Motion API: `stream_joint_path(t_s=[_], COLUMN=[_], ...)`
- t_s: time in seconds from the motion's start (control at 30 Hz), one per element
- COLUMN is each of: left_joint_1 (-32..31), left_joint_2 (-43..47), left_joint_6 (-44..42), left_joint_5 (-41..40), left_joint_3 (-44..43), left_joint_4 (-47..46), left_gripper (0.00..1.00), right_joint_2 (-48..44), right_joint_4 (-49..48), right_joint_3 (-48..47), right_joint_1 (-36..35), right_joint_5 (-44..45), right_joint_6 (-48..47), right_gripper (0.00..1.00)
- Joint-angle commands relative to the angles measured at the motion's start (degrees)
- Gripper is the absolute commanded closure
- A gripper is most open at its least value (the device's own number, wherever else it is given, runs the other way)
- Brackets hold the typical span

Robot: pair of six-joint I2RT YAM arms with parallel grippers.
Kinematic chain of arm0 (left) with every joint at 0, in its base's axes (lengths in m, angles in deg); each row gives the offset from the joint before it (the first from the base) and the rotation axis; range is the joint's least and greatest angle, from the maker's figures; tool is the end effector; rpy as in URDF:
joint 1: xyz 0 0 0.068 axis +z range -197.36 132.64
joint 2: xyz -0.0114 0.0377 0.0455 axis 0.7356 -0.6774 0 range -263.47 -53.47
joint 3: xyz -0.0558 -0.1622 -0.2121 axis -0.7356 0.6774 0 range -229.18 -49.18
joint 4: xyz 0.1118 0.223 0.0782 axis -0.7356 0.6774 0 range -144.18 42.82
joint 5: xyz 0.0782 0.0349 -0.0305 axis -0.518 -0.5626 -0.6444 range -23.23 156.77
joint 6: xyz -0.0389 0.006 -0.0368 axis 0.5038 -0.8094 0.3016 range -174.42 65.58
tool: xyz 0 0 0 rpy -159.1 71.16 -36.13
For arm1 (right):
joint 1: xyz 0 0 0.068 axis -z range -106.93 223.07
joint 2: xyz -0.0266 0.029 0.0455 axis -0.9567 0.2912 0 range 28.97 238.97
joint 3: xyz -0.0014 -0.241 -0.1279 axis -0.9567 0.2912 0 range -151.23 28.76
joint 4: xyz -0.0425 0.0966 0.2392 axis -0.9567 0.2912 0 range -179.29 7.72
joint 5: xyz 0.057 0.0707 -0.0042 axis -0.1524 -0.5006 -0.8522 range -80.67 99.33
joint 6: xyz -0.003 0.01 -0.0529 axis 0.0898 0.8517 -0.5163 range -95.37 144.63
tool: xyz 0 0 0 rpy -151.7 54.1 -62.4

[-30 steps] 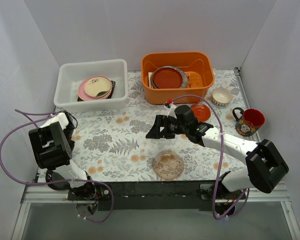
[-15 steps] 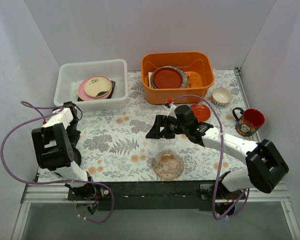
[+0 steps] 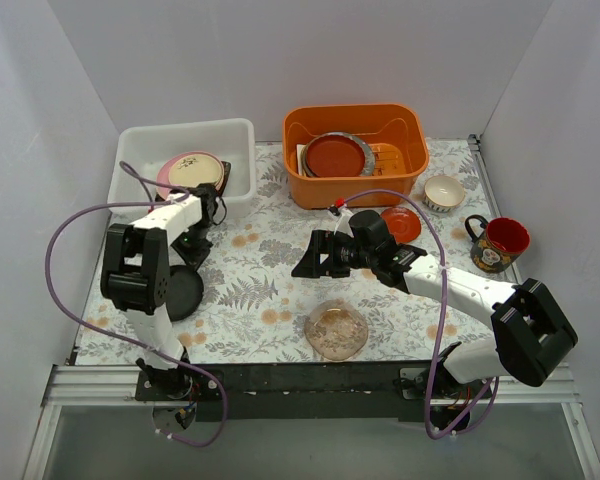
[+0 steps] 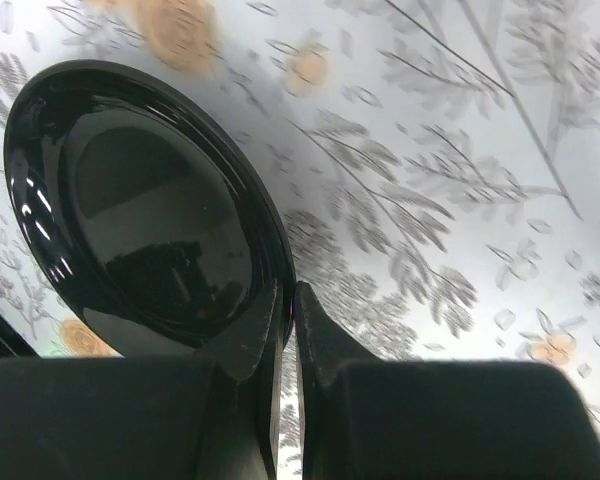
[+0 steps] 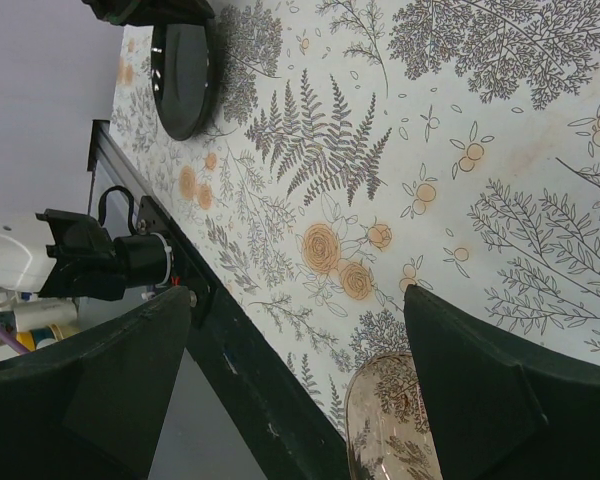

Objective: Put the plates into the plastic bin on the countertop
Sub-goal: Move the plate to the center of the board.

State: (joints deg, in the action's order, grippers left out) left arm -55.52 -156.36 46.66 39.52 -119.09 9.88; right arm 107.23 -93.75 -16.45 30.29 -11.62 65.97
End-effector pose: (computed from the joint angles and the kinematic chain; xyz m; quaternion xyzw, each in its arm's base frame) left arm 0.3034 -0.0270 0.1830 -0.6932 0.6787 0.1847 0.1572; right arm 0.2105 0.2120 0.2374 -0.1034 0.8442 0.4525 0.2681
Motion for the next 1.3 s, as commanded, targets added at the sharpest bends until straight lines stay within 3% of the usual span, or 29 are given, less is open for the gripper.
stream_joint_path(t_s=[0.0,0.13,0.4,0.57,0.77,1.27], left_joint_1=[-6.3,-12.9,-19.3,-20.8,-22.3,-23.8], left_joint_2=[-3.2,-8.5,-18.6,-18.1,-15.8,-10.2], left_joint_6=[4.8,6.3,7.6,7.7,7.8,7.2], left_joint_5=[0.5,0.0,-1.6,-0.8,-1.1,-1.4], left_joint_3=[-6.0,-12.4,-24.7,-25.0,-24.1,-19.7], left_joint_4=[1.2,2.7,8.3,7.5,7.6,8.4], left_gripper=[1.0,1.0,1.0,1.0,0.92,0.9], right_joint_2=[-0.5,-0.5,-2.3,-2.8,-2.5,-2.8], right_joint_4=[-0.5,0.0,0.8,1.7,1.5,1.4], right_joint_3=[-0.7,-0.7,0.9,0.9,0.9,1.1], right_joint_1=[-0.3,-0.3,-0.3,-0.3,-0.3,-0.3], right_joint_5=[0.3,0.2,1.0,1.5,1.3,1.4], right_joint_6=[-1.4,-1.4,-1.8,-2.2,-2.1,-2.0], right_gripper=[0.05,0.04,0.04,0.04,0.04,0.04])
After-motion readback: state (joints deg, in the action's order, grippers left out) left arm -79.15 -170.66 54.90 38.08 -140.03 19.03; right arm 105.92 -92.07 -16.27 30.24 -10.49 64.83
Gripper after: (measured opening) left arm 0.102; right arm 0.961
